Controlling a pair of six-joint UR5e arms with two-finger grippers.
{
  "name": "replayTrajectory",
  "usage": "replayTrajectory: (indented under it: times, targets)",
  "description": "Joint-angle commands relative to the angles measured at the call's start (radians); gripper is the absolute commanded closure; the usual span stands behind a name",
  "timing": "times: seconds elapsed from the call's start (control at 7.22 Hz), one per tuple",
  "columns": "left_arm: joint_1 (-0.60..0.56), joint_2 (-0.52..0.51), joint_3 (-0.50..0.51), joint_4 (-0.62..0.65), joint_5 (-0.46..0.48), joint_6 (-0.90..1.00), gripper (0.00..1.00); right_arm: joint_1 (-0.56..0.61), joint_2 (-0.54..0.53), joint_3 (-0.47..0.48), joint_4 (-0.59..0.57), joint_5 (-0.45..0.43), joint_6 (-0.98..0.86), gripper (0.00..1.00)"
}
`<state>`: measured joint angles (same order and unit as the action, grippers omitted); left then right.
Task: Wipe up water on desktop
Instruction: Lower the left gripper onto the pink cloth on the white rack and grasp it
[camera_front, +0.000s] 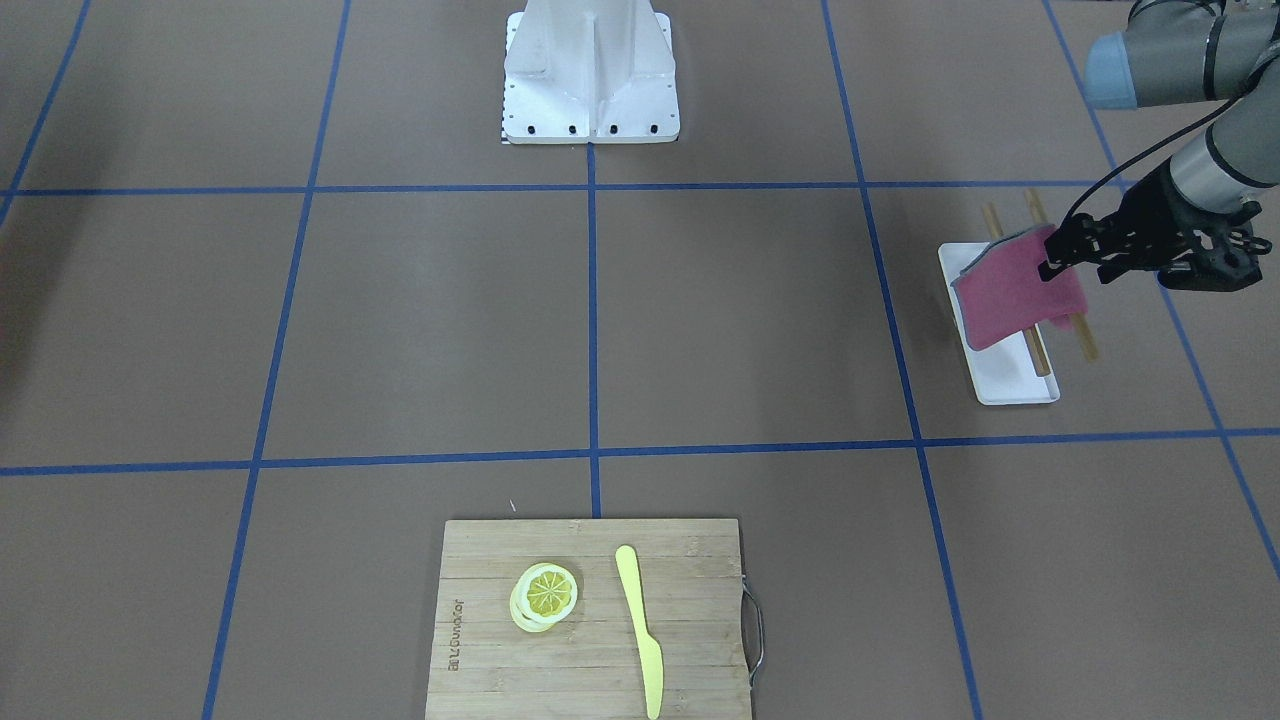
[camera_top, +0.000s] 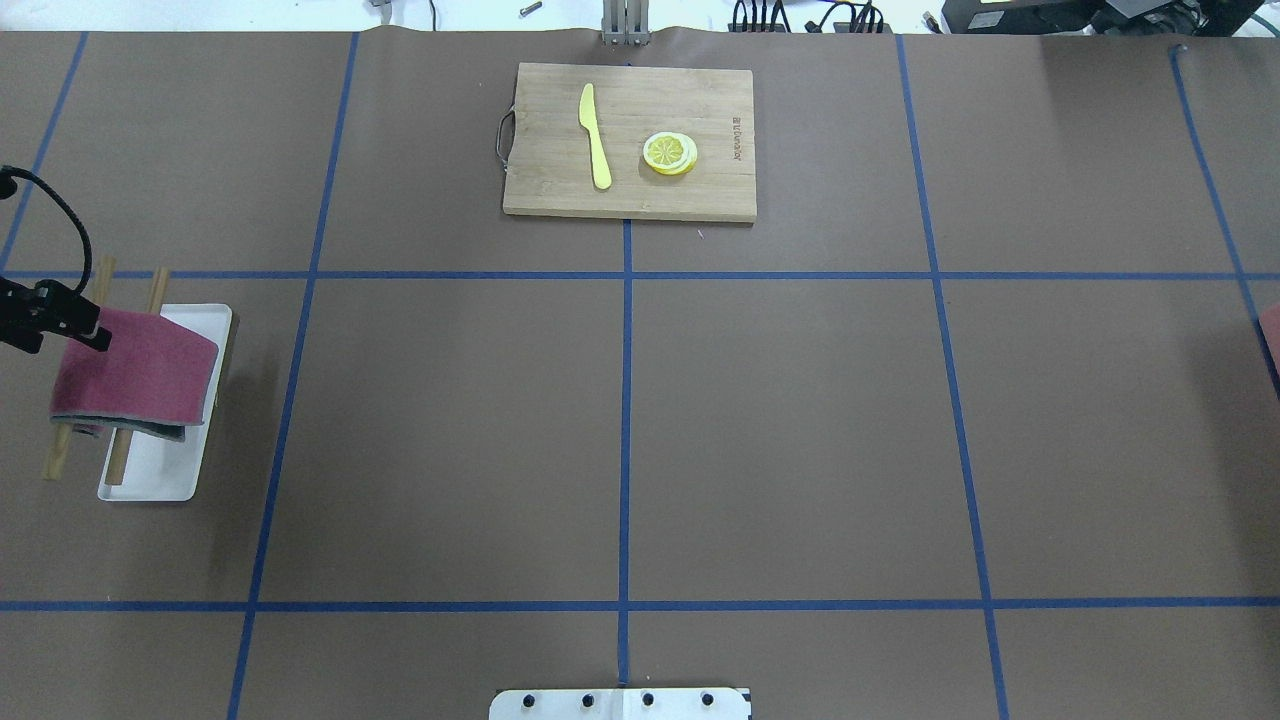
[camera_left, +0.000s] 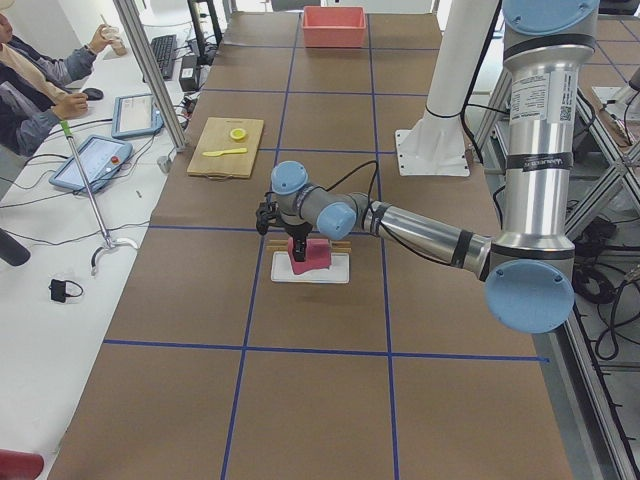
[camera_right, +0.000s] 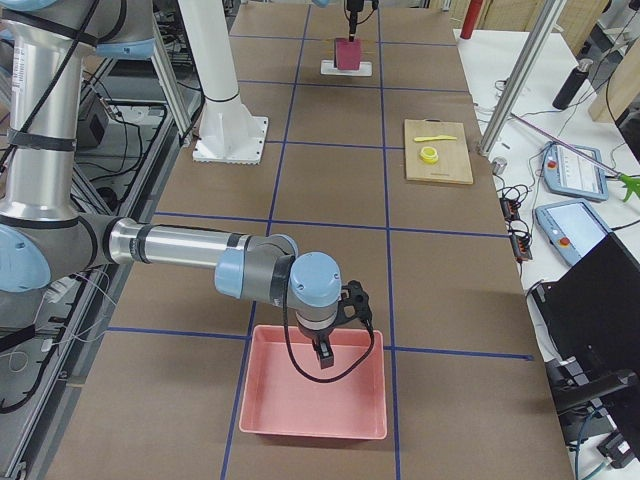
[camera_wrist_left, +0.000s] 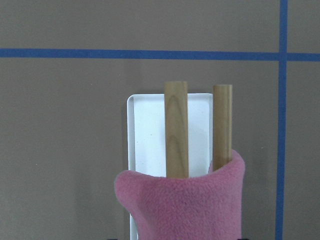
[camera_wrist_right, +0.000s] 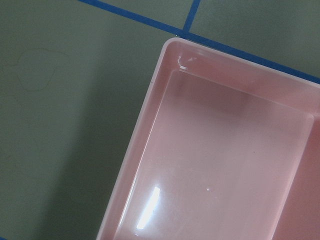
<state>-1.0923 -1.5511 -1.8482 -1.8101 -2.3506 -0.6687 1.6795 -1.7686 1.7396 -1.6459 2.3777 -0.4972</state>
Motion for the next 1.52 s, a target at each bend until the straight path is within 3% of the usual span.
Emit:
replayTrajectory:
  times: [0.0, 0.55, 1.11, 1.39]
  targets:
    - [0.000, -0.007, 0.001, 0.000, 0.002, -0.018, 0.61, -0.001, 0.000, 0.000, 0.001, 0.000, 0.000, 0.00]
    - [0.000, -0.012, -0.002, 0.000, 0.001, -0.019, 1.00, -0.001, 0.001, 0.001, 0.001, 0.002, 0.002, 0.00]
    - [-0.008, -0.015, -0.075, 0.002, -0.009, -0.019, 1.00, -0.001, 0.001, 0.003, 0.001, 0.002, 0.000, 0.00]
    - [-0.006, -0.103, -0.089, 0.012, -0.007, -0.050, 1.00, -0.001, 0.008, 0.021, 0.001, 0.038, 0.003, 0.00]
